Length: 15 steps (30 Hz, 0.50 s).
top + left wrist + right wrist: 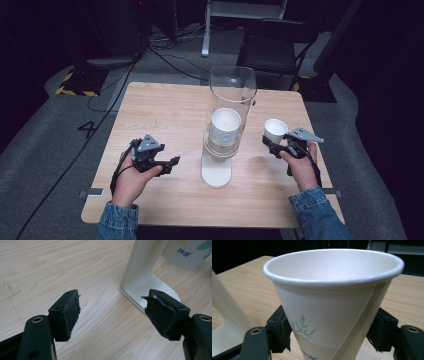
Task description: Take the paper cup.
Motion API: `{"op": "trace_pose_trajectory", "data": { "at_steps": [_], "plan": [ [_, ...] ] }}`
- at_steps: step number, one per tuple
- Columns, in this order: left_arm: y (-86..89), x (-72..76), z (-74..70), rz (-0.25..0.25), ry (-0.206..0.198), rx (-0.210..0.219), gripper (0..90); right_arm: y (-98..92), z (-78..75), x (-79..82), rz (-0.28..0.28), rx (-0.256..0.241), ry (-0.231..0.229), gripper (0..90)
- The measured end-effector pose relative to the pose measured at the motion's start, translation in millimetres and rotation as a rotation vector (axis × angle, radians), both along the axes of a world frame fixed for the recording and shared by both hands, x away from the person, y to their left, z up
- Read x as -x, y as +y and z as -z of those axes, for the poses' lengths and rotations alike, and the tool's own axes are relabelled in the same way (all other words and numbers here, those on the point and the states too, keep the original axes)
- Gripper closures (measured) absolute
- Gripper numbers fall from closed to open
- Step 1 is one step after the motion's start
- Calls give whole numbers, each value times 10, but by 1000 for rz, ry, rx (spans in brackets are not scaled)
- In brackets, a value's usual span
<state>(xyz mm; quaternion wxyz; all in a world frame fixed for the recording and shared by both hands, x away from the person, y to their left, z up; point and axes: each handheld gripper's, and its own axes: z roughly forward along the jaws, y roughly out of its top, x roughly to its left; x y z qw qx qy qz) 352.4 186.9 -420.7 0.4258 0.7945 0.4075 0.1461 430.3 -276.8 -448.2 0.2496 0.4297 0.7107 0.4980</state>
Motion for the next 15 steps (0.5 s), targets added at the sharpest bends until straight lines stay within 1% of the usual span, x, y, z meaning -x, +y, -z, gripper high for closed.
{"op": "trace_pose_trajectory", "data": {
  "at_steps": [2,4,8,13,15],
  "plan": [
    [27,32,10,-10,5,6,276,11,38,-50,5,3,11,308],
    [63,52,15,-18,3,-4,276,23,79,-96,10,11,25,306],
    [106,76,34,-31,8,-4,276,39,168,-173,14,29,47,305],
    [118,86,42,-32,8,-8,276,33,268,-241,20,41,69,302],
    [109,87,44,-28,14,-7,276,24,305,-259,23,46,81,301]
  ]
}}
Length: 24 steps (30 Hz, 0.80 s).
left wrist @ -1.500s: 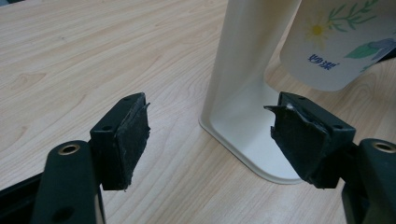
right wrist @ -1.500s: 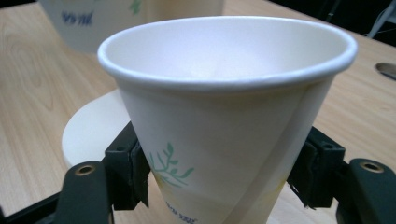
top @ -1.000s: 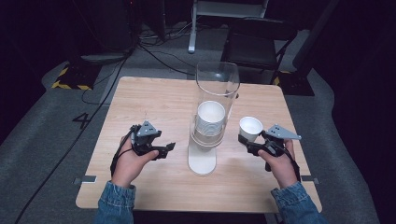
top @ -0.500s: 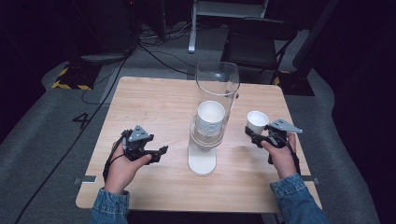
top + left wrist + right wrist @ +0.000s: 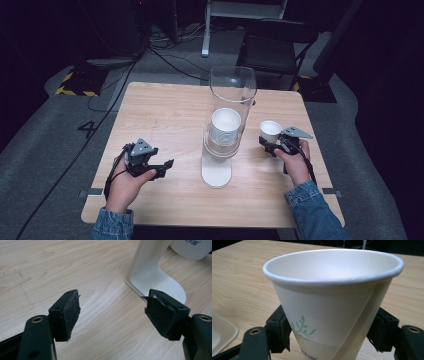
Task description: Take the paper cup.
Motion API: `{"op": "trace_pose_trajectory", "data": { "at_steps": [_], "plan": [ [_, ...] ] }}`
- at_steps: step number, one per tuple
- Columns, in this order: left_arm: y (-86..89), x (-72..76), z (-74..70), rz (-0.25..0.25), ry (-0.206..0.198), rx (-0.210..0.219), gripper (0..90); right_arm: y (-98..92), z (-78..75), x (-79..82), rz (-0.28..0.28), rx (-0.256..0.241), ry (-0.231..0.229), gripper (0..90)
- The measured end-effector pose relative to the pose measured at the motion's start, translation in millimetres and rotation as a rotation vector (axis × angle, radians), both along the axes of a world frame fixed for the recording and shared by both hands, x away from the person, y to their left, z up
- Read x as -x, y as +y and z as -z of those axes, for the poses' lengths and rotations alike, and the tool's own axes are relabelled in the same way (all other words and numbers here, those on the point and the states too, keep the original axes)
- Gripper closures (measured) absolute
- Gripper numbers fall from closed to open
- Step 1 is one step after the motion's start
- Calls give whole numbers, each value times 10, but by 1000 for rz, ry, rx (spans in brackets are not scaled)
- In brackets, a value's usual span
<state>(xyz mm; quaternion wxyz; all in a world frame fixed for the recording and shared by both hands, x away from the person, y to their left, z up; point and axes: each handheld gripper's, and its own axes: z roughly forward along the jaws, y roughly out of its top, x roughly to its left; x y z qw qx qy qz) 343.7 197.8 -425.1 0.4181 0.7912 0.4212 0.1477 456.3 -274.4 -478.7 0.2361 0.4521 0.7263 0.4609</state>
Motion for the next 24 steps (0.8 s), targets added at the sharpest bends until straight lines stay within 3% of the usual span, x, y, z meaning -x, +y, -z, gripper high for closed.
{"op": "trace_pose_trajectory", "data": {
  "at_steps": [11,20,24],
  "plan": [
    [-31,-28,6,9,1,1,276,-12,131,-6,-1,42,100,297],
    [-39,-40,6,18,4,2,276,-19,151,8,-3,67,132,266],
    [-41,-44,3,15,0,6,275,-20,133,22,1,92,117,162]
  ]
}}
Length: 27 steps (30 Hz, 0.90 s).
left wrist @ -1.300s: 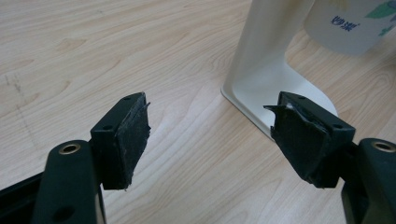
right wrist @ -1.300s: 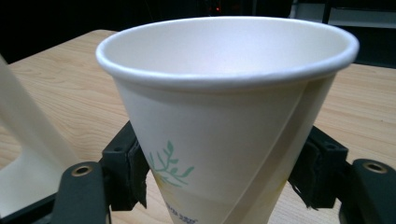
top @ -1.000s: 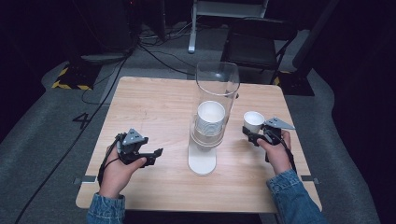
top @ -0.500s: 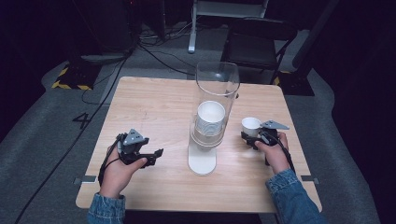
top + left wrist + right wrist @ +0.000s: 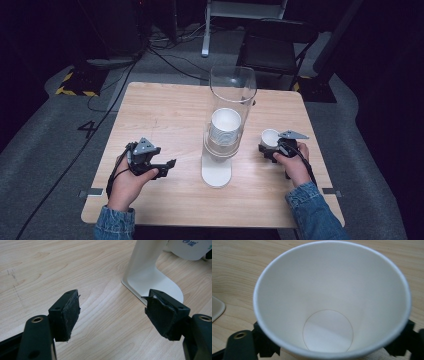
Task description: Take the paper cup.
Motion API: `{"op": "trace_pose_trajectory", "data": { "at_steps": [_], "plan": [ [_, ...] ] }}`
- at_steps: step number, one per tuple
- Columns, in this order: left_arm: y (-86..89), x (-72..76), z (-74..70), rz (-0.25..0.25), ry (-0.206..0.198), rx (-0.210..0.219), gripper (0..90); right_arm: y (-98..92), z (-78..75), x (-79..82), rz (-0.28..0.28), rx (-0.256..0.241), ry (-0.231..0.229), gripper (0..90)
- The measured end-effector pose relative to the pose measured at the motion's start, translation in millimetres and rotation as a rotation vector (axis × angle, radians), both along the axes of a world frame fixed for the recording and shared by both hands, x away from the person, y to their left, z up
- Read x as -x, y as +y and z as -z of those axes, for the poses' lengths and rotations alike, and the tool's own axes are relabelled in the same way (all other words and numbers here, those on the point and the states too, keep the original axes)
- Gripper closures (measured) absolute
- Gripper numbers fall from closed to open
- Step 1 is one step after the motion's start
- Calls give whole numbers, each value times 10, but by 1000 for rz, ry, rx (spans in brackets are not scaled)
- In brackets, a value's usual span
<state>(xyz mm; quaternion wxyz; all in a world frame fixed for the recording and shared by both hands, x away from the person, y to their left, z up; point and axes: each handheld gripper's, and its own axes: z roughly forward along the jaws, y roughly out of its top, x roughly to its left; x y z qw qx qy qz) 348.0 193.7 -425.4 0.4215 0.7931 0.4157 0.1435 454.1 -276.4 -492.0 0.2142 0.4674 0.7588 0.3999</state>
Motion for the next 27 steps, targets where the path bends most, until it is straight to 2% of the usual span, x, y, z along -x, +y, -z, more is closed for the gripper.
{"op": "trace_pose_trajectory", "data": {
  "at_steps": [5,8,11,16,25,27],
  "plan": [
    [-3,-6,-3,4,4,6,274,-6,-38,46,-19,9,11,161],
    [12,-12,-13,9,0,-1,274,-38,-121,91,-20,28,14,160],
    [13,-13,-11,4,3,6,273,-71,-207,142,-35,12,22,162],
    [14,-18,-6,13,9,7,271,-130,-368,244,-44,-11,1,162],
    [70,24,0,12,22,4,267,-214,-682,514,-83,-37,-75,166],
    [89,31,-14,10,20,1,266,-220,-733,587,-95,-43,-81,224]
  ]
}}
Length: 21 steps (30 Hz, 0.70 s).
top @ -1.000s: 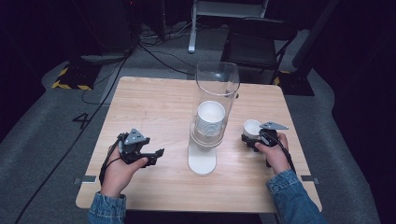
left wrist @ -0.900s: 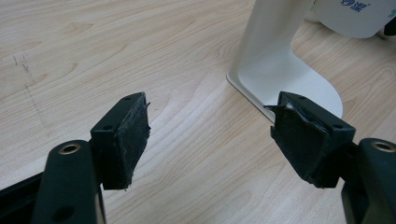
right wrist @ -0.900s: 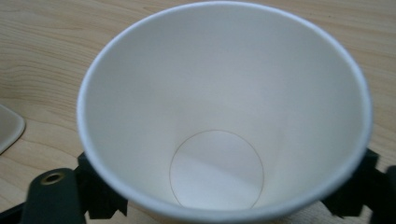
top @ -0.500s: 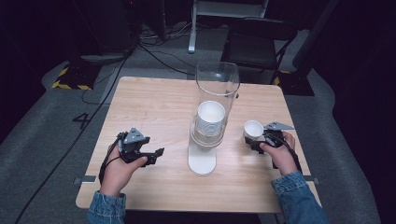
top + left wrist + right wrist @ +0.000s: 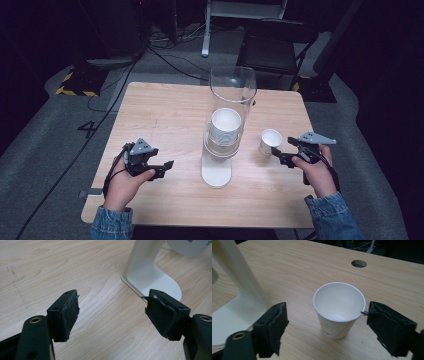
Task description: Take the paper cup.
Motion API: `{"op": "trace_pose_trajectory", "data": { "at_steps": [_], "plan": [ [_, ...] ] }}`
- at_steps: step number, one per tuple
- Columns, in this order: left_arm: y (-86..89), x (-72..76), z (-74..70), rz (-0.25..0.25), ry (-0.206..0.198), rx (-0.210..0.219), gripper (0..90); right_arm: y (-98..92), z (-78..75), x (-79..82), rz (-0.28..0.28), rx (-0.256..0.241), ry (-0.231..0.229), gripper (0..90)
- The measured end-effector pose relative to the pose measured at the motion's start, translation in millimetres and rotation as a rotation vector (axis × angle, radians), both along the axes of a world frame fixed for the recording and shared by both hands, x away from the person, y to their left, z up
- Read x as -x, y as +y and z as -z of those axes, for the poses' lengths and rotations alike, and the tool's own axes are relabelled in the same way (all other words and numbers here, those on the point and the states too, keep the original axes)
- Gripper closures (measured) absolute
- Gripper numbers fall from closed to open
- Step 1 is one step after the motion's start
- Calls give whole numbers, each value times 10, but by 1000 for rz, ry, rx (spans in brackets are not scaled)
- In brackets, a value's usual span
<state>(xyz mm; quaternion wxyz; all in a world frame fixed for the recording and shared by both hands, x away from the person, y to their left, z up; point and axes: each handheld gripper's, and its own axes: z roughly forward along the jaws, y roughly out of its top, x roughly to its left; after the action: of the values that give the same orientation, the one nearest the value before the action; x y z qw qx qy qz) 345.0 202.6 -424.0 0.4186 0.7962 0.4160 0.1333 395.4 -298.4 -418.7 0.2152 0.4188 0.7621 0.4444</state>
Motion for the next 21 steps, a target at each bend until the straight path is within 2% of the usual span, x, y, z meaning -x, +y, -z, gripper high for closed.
{"op": "trace_pose_trajectory", "data": {
  "at_steps": [2,5,8,9,11,12,15,17,20,21],
  "plan": [
    [1,12,-8,-4,-1,8,265,-2,-42,77,-23,-23,-10,292],
    [-5,59,-4,8,-3,6,252,6,-75,206,-78,-61,-29,304],
    [-9,146,-8,58,-3,-2,238,0,-81,317,-130,-71,-66,324],
    [-9,179,-14,60,-6,3,231,-11,-76,356,-146,-71,-76,342],
    [1,241,-29,70,-18,-2,227,-54,-59,436,-184,-74,-92,446],
    [5,271,-32,74,-23,-4,226,-70,-43,465,-189,-80,-91,458],
    [3,341,-12,97,-12,13,225,-124,73,532,-217,-95,-81,442],
    [-5,360,10,108,-15,13,224,-156,158,570,-221,-85,-66,426],
    [-7,356,42,108,-17,-2,224,-185,282,607,-213,-40,-41,377],
    [-8,352,52,108,-14,-8,224,-192,315,614,-213,-26,-20,352]
  ]
}}
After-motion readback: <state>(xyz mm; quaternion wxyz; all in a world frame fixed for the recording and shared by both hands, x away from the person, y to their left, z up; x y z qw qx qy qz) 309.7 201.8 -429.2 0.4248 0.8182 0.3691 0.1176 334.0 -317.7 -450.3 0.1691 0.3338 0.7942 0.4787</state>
